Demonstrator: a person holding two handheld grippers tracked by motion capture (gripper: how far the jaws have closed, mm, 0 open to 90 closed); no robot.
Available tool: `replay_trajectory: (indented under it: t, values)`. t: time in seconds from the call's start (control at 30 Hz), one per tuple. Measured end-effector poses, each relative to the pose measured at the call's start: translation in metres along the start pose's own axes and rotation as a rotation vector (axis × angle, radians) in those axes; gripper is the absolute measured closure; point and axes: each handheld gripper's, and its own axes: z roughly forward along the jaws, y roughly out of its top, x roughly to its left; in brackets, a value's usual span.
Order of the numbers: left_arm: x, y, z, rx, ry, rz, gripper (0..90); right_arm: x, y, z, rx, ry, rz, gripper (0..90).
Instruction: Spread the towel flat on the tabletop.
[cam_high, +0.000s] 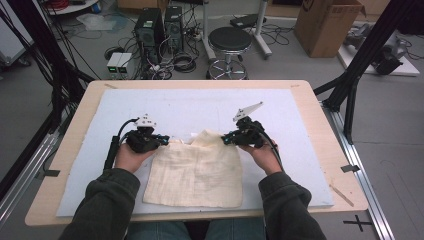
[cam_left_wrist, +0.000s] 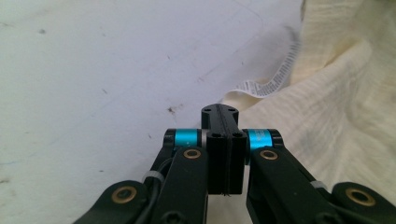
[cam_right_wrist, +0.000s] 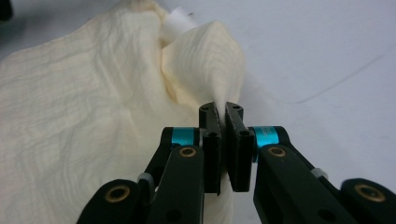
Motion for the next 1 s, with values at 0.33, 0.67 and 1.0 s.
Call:
replay_trajectory:
  t: [0.33, 0.67, 1.0]
  values:
    - [-0.005, -0.001, 0.012, 0.003, -0.022, -0.008, 83.9, 0.000, -0.008, 0.005, 0.110, -0.064, -0.014, 84.2]
    - [-0.004, 0.018, 0.051, 0.022, -0.050, -0.029, 70.6, -0.005, -0.022, 0.007, 0.130, -0.019, -0.003, 81.8]
    - [-0.004, 0.017, 0.068, 0.144, -0.081, 0.002, 87.2, -0.008, -0.023, 0.006, 0.097, -0.007, 0.004, 80.7]
